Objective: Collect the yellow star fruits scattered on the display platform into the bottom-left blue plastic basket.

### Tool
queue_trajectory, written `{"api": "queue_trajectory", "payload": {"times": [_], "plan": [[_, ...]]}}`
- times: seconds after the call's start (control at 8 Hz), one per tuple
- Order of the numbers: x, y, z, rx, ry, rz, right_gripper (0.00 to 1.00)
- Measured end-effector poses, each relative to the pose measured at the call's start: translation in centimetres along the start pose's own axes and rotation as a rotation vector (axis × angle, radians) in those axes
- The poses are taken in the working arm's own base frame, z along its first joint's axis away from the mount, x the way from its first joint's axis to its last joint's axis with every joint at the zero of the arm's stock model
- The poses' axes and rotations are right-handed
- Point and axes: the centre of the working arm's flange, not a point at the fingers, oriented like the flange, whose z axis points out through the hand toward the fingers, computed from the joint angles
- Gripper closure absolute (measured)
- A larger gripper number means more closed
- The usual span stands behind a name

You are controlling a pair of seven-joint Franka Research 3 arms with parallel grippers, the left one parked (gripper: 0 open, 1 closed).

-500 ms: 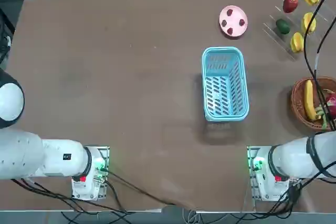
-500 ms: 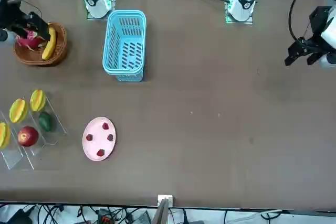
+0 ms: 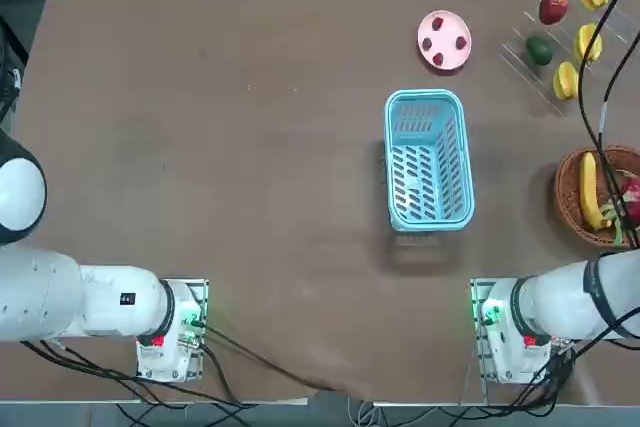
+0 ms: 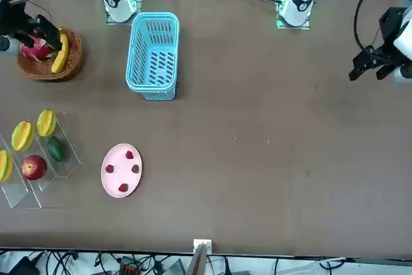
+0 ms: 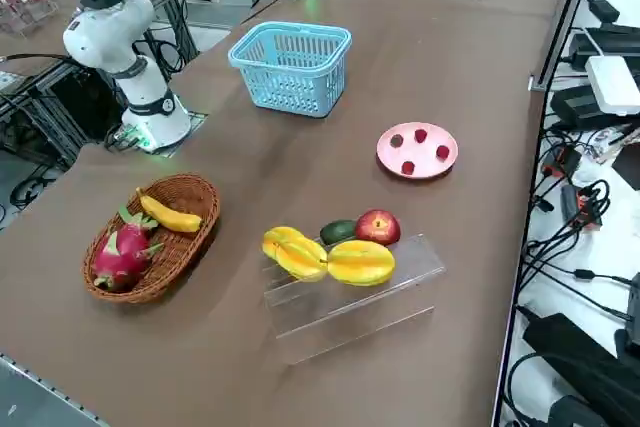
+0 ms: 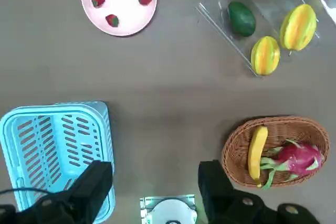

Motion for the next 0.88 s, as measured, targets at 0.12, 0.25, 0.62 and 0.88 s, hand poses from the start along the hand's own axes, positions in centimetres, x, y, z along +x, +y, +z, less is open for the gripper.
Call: {"api": "queue_trajectory", "payload": {"times": [0.12, 0.25, 0.62, 0.88], "plan": [[0.8, 0.1, 1.2, -0.003, -0.024, 0.005, 0.0], [2.1, 0.3, 3.1, -0.006, -0.061, 0.02, 0.0], [6.9, 0.6, 8.6, -0.015, -0.082, 0.071, 0.0], [9.1, 3.2, 10.8, -0.038, -0.063, 0.048, 0.0]]}}
